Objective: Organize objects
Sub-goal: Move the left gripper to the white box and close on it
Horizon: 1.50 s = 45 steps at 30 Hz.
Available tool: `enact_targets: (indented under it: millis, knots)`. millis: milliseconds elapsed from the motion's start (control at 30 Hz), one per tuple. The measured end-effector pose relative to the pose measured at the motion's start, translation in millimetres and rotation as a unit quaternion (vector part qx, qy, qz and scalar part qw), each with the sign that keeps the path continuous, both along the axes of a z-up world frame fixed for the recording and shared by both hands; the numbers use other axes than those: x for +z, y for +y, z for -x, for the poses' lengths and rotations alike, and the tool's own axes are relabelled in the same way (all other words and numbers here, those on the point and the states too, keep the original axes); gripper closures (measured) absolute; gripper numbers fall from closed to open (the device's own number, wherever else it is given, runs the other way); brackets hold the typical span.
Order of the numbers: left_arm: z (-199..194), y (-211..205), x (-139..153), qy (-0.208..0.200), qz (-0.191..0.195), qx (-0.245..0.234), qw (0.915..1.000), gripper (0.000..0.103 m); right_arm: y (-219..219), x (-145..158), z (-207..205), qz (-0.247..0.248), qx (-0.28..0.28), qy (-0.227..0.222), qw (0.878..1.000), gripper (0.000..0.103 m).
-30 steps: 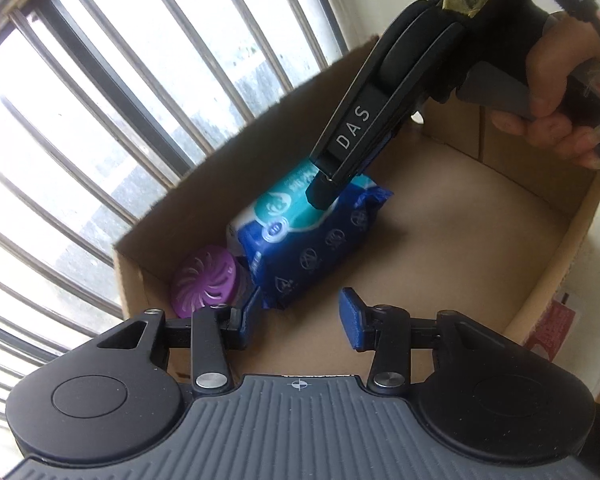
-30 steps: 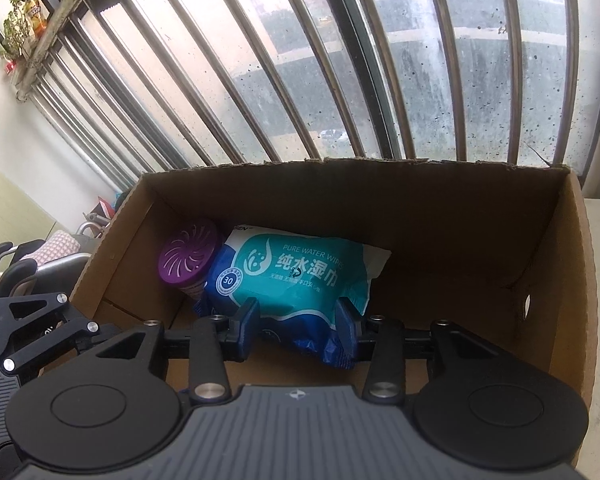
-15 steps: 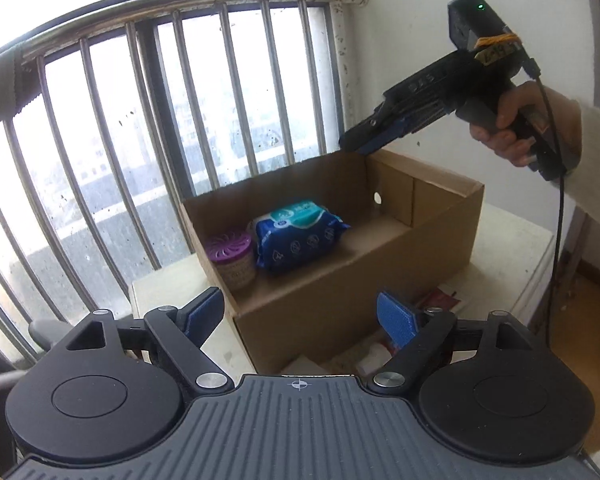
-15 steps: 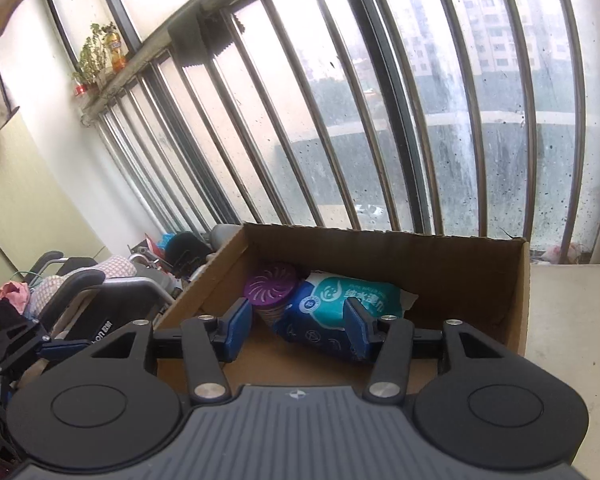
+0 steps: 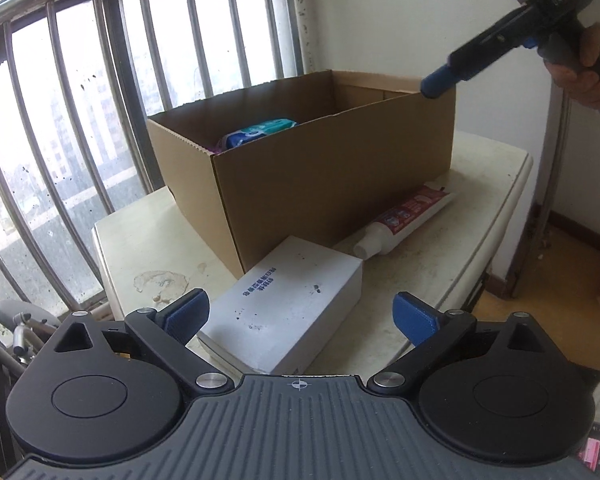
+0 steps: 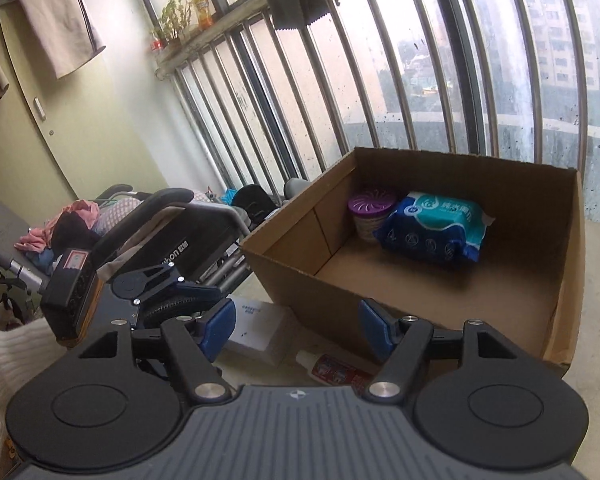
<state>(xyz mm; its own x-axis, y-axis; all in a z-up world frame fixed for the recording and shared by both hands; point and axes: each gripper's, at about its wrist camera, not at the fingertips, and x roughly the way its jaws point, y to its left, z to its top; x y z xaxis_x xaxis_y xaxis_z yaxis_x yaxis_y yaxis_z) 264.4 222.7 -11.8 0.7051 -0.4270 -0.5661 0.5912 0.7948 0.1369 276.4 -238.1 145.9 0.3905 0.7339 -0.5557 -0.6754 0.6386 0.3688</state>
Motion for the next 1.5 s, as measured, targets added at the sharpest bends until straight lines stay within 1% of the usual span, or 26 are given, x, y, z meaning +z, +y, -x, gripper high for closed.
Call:
enact_targets:
  millis: [67,100,167,267,333,433,500,533,633,700,733,800,900,1033,1100,1133,1167,1200,1300,1500]
  knots:
    - [-5.9,0.7,-3.2,0.002,0.008,0.002,1.0000,0.004,6.5,-10.2,5.7,-0.001,0.004,0.012,1.000,0.032]
    - [-8.5,1.2,-4.3,0.006,0.008,-0.007,0.9999,0.003,9.3,-16.5,9.7,0.000,0.008,0.018,1.000,0.032]
    - [-11.1,2.0,-6.2,0.000,0.005,-0.022,0.9997,0.003,17.0,-26.1,11.8,0.002,0.015,0.023,1.000,0.032]
    - [-17.8,2.3,-8.6,0.013,-0.006,-0.031,0.9994,0.003,28.3,-41.0,10.4,0.000,0.019,0.045,0.999,0.031]
    - [-19.1,2.8,-10.5,0.013,-0.020,-0.039,0.9990,0.003,33.7,-49.7,8.4,-0.007,0.024,0.062,0.998,0.031]
    - [-22.2,3.6,-16.2,0.030,-0.043,-0.052,0.9973,0.003,41.7,-60.4,5.4,-0.019,0.032,0.084,0.996,0.031]
    - [-24.2,8.1,-18.4,0.034,-0.025,-0.057,0.9975,0.005,46.1,-64.3,3.8,-0.022,0.032,0.087,0.995,0.031]
    - [-24.4,11.0,-19.8,0.043,-0.013,-0.059,0.9972,0.004,48.5,-66.5,2.8,-0.022,0.032,0.090,0.995,0.031]
    - [-21.0,19.0,-25.2,0.043,0.013,-0.067,0.9968,0.008,54.5,-72.2,-0.5,-0.021,0.035,0.101,0.994,0.031]
    - [-21.2,27.1,-28.0,0.051,0.037,-0.069,0.9956,0.016,57.9,-75.7,-1.9,-0.017,0.037,0.107,0.993,0.031]
    - [-21.2,31.1,-29.6,0.055,0.047,-0.069,0.9950,0.017,59.4,-77.8,-2.7,-0.016,0.037,0.110,0.993,0.031]
    - [-16.8,37.6,-31.2,0.042,0.051,-0.078,0.9948,0.029,61.8,-80.8,-4.3,-0.016,0.037,0.116,0.992,0.031]
    - [-15.5,45.3,-30.4,0.042,0.058,-0.091,0.9932,0.032,64.1,-83.3,-7.1,-0.019,0.035,0.123,0.992,0.031]
    - [-12.0,50.3,-29.8,0.040,0.069,-0.099,0.9919,0.035,67.6,-89.6,-13.4,-0.022,0.025,0.138,0.990,0.031]
    - [-12.4,55.4,-29.8,0.048,0.087,-0.101,0.9898,0.037,69.6,-92.5,-16.2,-0.027,0.023,0.149,0.988,0.031]
    - [-13.8,60.0,-30.2,0.054,0.101,-0.104,0.9879,0.037,70.9,-92.9,-17.0,-0.025,0.024,0.147,0.989,0.031]
    - [-13.4,62.4,-31.2,0.053,0.105,-0.109,0.9871,0.038,73.2,-92.9,-17.7,-0.018,0.023,0.140,0.990,0.031]
    - [-12.4,63.7,-32.0,0.050,0.106,-0.112,0.9867,0.039,74.7,-93.1,-18.8,-0.015,0.019,0.136,0.990,0.031]
    - [-8.6,64.6,-32.6,0.043,0.104,-0.116,0.9868,0.039,76.7,-95.9,-24.8,-0.022,0.009,0.146,0.989,0.031]
    - [-6.8,67.9,-32.8,0.039,0.105,-0.130,0.9852,0.040,85.6,-97.1,-32.8,-0.031,-0.013,0.141,0.989,0.031]
